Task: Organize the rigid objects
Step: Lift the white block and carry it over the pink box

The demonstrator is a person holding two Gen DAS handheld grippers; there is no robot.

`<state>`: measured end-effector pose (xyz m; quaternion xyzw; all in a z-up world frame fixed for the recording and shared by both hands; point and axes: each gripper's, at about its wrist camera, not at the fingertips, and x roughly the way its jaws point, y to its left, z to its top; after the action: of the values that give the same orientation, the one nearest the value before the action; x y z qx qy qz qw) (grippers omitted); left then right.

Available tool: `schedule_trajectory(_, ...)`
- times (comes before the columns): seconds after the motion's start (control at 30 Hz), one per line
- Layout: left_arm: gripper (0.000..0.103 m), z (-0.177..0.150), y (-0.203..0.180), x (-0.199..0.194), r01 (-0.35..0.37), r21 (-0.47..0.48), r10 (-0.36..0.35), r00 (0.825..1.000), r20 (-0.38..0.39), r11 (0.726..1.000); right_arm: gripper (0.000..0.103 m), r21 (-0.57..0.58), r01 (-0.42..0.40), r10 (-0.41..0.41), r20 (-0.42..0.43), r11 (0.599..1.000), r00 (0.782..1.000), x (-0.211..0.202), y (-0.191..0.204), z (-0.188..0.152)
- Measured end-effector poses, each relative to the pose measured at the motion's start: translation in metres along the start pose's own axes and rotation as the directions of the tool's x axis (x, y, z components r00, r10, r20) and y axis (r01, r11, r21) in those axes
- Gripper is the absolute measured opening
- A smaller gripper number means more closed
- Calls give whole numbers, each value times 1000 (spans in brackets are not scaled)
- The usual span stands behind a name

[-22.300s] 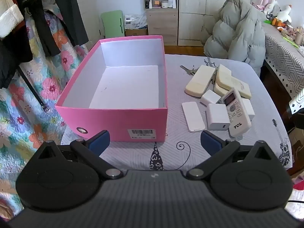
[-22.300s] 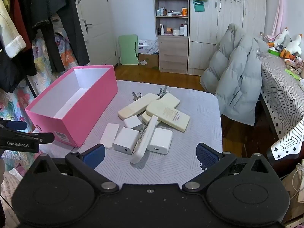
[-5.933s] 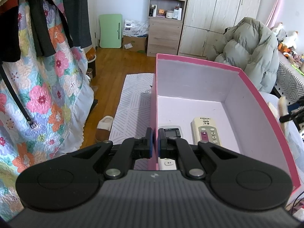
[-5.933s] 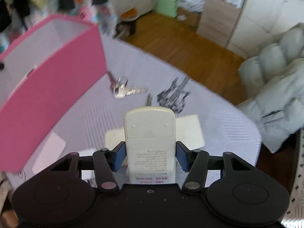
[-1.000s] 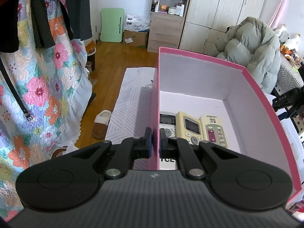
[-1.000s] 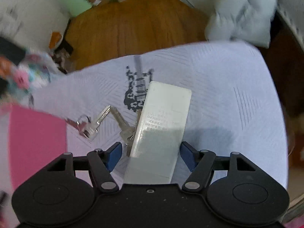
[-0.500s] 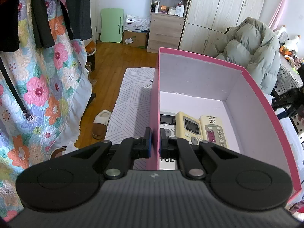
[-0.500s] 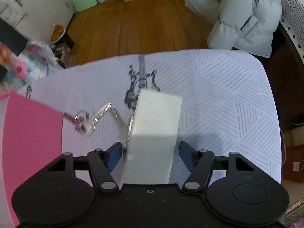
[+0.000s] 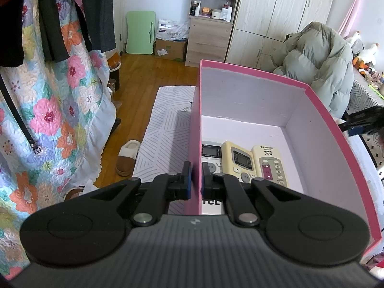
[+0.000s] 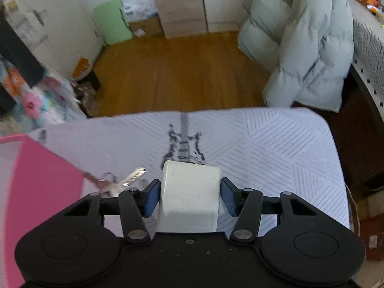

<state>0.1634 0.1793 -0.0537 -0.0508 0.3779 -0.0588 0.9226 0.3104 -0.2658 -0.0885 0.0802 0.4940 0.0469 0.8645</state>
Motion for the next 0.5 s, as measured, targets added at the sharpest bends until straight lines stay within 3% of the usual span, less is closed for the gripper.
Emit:
schedule_trajectory(0.2, 6, 1, 0, 0, -2, 3, 2, 1000, -1, 1000, 58, -60, -102, 110, 146, 993, 983, -58, 5, -20)
schedule_trajectory(0.5, 6, -1, -1, -1, -8, 7, 8, 1000, 2, 1000, 58, -144, -81, 119, 286, 986, 951, -100, 10, -54)
